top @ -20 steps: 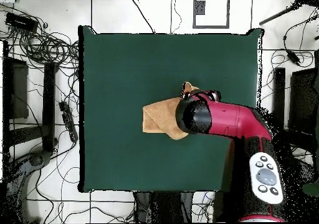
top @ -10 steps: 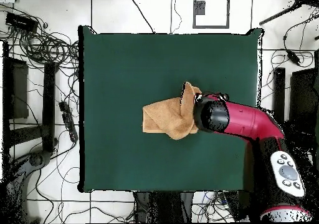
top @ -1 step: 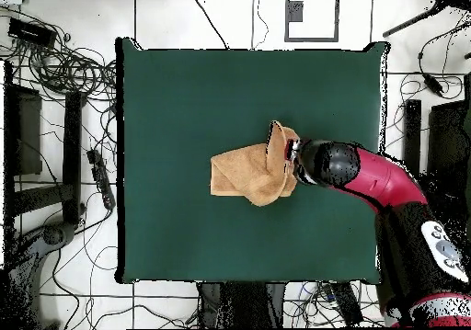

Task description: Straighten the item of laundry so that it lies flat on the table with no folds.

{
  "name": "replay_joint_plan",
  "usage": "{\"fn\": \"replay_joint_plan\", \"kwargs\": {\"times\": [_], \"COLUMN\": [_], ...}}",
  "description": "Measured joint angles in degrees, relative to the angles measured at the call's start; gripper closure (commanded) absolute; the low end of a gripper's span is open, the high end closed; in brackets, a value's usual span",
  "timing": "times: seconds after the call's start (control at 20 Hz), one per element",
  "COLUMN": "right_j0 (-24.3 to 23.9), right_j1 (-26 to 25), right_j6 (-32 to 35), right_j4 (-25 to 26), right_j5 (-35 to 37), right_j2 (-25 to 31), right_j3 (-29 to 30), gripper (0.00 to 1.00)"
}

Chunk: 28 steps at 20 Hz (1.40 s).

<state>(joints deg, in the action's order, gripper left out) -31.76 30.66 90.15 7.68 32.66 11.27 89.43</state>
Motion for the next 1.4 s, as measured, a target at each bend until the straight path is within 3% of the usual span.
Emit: {"fn": "replay_joint_plan", "kwargs": {"times": [0.3, 1.4], "right_j0": [-0.1, 1.1], "right_j1": [-0.02, 0.98], "right_j6": [0.0, 0.0], "right_j4": [-0.46, 1.22], "right_j5": [7.09, 7.36], "right_j2": [1.52, 2.86], "right_j3": [0.07, 0.12], "gripper": [0.0, 0.0]}}
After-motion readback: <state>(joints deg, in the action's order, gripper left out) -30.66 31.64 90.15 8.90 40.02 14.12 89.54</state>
